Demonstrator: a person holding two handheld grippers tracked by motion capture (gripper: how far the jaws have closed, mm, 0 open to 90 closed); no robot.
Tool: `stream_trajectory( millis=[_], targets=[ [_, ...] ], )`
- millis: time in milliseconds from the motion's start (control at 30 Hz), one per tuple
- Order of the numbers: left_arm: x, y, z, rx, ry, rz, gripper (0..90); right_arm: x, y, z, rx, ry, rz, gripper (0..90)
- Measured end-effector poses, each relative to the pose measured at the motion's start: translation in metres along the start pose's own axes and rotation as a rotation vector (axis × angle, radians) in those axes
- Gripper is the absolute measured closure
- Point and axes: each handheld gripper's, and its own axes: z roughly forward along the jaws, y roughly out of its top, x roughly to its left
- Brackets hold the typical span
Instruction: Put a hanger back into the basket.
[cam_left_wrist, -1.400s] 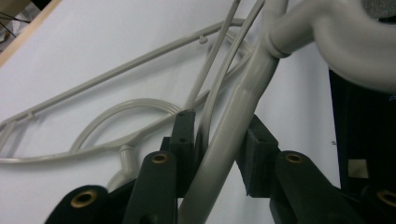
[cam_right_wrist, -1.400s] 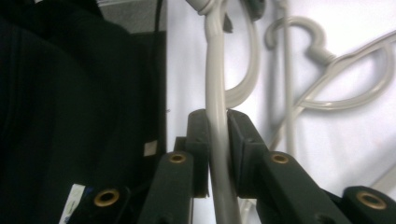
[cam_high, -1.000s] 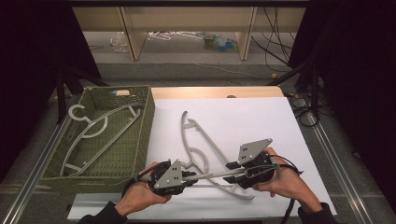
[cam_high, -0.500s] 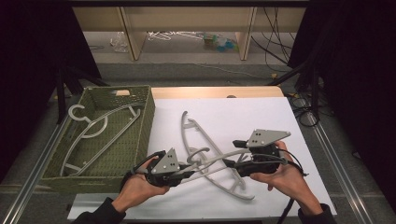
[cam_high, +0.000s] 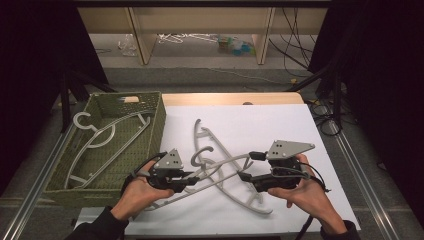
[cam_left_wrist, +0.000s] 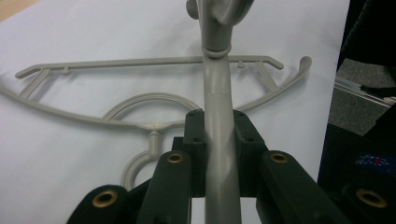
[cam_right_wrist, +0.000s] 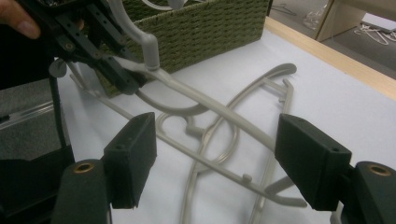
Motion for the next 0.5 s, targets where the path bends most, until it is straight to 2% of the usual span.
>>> stream_trajectory(
  millis=[200,333,400,500],
  targets=[
    [0.004,0.005,-0.01,0.026,0.015,-0.007,78.4,0.006,-0.006,0.002,-0.003,-0.001,0.004,30.6],
    [0.005,0.008,-0.017,0.022,0.023,-0.004,78.4,0.013,-0.015,0.005,-0.004,0.016,-0.001,30.6],
    [0.005,0.01,-0.021,0.005,0.029,-0.02,78.4,0.016,-0.02,0.006,0.014,0.022,0.009,30.5],
    [0.007,0.012,-0.028,-0.003,0.041,-0.013,78.4,0.017,-0.029,0.011,0.028,0.028,0.019,29.6]
  ],
)
